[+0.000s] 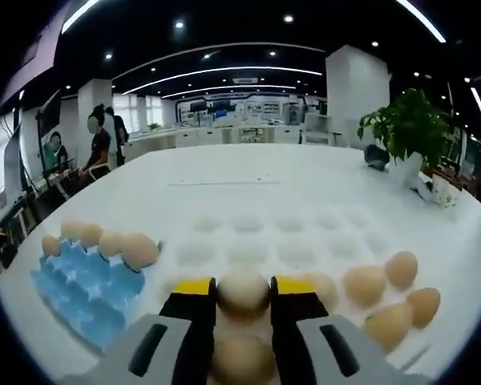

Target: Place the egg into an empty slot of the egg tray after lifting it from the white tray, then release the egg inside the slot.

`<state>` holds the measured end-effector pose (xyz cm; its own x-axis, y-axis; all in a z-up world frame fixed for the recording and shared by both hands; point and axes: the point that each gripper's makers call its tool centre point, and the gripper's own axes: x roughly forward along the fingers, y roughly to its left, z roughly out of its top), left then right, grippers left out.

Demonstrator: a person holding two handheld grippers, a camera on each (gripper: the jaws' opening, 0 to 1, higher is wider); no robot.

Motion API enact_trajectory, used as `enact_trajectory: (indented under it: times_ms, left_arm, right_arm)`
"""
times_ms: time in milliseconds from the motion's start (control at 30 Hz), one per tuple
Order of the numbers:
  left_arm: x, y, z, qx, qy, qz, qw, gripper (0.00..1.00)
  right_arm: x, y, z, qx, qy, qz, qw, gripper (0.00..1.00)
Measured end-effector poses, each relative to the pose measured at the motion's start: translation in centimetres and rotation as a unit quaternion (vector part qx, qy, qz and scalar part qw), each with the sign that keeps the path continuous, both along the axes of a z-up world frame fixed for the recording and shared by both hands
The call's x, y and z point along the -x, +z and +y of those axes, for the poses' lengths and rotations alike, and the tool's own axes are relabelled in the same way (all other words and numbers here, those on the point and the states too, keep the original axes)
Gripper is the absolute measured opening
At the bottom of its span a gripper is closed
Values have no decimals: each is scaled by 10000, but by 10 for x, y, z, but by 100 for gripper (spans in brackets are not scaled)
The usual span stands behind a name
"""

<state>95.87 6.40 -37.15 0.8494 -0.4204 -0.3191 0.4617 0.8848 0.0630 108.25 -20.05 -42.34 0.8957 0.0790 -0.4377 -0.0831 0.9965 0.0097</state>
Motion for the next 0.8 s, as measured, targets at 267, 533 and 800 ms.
enact_trajectory:
  times_ms: [267,533,800]
  left_arm:
    - [0,1,2,6,29,-8,10000,98]
    - [1,0,5,1,79,3,10000,98]
    - [-1,-1,5,-3,86,17,10000,98]
  right_arm:
    - [-7,26,17,-65,296,-407,9987,27]
    - [-17,23,26,133,580,-440,9973,27]
    - [-23,14,26,571,816,-237,9947,29]
